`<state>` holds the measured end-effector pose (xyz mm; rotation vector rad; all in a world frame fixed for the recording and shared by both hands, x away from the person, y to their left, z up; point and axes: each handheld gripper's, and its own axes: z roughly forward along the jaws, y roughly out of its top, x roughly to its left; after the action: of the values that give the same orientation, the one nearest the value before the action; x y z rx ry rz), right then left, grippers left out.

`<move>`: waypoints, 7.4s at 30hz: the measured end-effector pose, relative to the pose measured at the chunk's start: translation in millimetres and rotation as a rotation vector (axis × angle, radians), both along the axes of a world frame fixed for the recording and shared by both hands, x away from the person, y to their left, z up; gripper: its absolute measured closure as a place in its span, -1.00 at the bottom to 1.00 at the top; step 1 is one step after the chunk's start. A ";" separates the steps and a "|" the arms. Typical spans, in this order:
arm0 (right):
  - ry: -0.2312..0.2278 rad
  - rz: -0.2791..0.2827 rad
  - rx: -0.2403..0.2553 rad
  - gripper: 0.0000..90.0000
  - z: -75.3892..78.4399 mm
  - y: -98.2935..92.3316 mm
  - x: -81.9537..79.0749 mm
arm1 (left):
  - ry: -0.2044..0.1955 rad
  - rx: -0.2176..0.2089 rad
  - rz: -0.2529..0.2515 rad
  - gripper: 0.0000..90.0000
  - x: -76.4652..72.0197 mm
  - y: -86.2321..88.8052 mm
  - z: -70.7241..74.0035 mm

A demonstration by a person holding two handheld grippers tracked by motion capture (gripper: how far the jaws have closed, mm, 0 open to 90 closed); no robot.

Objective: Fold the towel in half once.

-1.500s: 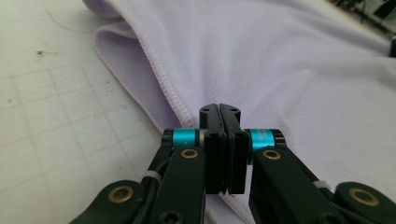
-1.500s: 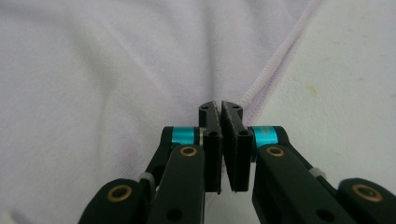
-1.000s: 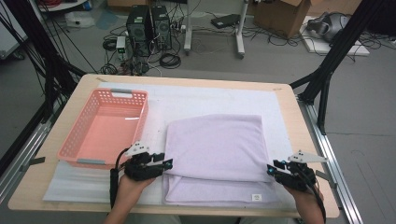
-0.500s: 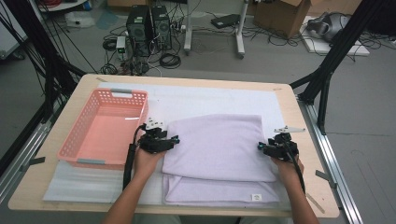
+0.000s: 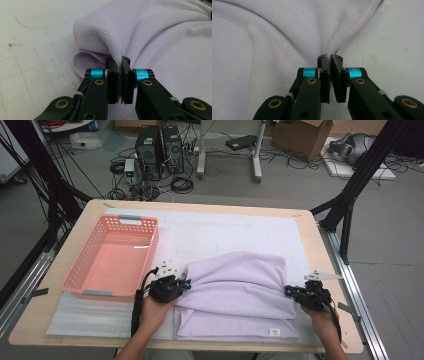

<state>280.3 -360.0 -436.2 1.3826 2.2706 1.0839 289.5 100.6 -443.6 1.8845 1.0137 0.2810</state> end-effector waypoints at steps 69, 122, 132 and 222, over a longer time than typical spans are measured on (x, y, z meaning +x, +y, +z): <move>-0.385 -0.256 -0.109 0.51 64.8 31.0 175.3 | -0.190 -0.024 0.297 0.30 160.4 -13.2 71.6; -0.082 -0.214 -0.121 0.94 -0.8 10.5 116.1 | -0.043 -0.017 0.104 -0.06 64.8 -16.0 -0.1; -0.082 -0.245 0.011 0.38 2.2 -5.3 97.4 | 0.006 -0.007 0.067 -0.07 40.3 -11.1 -4.4; -0.071 -0.274 0.127 0.45 -11.6 -19.5 -75.2 | 0.044 -0.060 0.040 0.24 -106.3 18.1 -15.8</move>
<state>205.1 -379.5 -447.7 1.6204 1.9213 1.1791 183.2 118.7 -459.5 1.8249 1.0783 0.2308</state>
